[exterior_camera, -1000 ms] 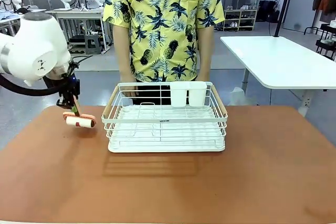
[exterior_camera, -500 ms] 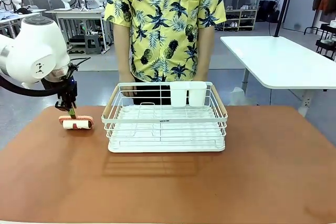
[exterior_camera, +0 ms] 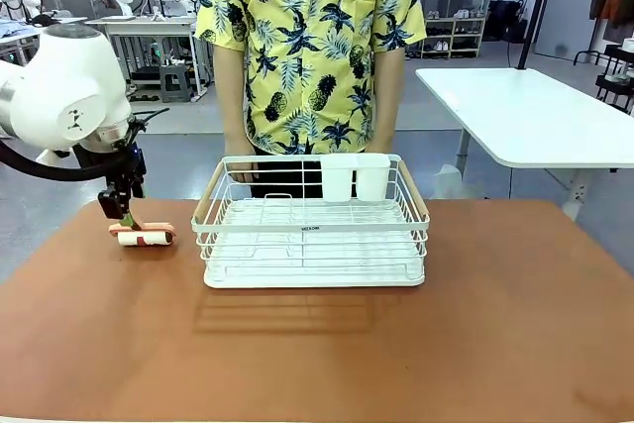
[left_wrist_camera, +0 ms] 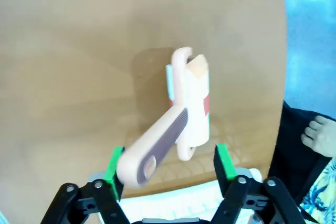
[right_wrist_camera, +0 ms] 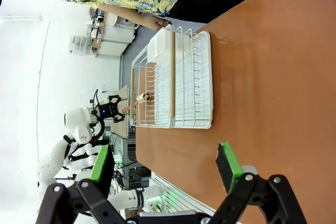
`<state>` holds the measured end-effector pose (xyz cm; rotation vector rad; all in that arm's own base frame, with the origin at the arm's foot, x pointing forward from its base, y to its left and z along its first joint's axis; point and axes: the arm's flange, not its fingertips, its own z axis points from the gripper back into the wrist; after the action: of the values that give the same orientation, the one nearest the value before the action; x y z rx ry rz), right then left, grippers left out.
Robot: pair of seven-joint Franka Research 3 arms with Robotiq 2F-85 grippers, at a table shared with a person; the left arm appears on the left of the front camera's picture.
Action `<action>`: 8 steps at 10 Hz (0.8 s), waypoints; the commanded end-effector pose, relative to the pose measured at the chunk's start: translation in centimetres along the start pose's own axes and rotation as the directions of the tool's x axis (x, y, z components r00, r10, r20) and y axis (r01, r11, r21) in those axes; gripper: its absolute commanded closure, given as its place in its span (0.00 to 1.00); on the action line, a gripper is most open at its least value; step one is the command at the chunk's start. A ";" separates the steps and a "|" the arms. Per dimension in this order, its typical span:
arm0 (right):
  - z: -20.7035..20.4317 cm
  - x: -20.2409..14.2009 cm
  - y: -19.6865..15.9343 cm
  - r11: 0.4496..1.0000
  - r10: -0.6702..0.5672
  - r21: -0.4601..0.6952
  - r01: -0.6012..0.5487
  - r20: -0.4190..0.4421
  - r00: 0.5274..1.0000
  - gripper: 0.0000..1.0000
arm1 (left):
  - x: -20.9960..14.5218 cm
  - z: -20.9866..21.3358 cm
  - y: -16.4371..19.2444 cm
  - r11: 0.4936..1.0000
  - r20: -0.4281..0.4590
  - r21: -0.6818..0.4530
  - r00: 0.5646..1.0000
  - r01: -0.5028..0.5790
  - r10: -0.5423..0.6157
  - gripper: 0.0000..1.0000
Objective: Clean the table.
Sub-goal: Place the Lint Roller down when the Dish drying rack is positioned in the middle of the table.
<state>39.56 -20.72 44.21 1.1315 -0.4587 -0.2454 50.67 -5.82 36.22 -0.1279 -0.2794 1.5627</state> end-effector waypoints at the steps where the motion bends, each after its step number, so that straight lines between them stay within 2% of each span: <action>1: 0.1 0.0 0.3 1.000 0.014 0.018 -0.014 0.006 1.000 0.00 | 0.4 3.8 2.2 0.996 -0.008 0.072 0.999 -0.046 0.047 0.00; 4: 0.1 0.0 0.3 1.000 0.014 0.018 -0.014 0.006 1.000 0.00 | 0.5 7.0 3.9 0.990 -0.013 0.124 0.997 -0.073 0.076 0.00; 7: 0.1 0.0 0.3 1.000 0.014 0.018 -0.014 0.006 1.000 0.00 | 0.3 7.1 4.0 0.991 -0.009 0.131 0.999 -0.042 0.044 0.00; 8: 0.1 0.0 0.3 1.000 0.014 0.018 -0.014 0.006 1.000 0.00 | 0.2 7.4 3.6 0.991 0.001 0.111 0.997 -0.076 0.077 0.00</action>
<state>39.56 -20.73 44.21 1.1315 -0.4589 -0.2454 45.27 -6.52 42.29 -0.0499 -0.1864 1.6419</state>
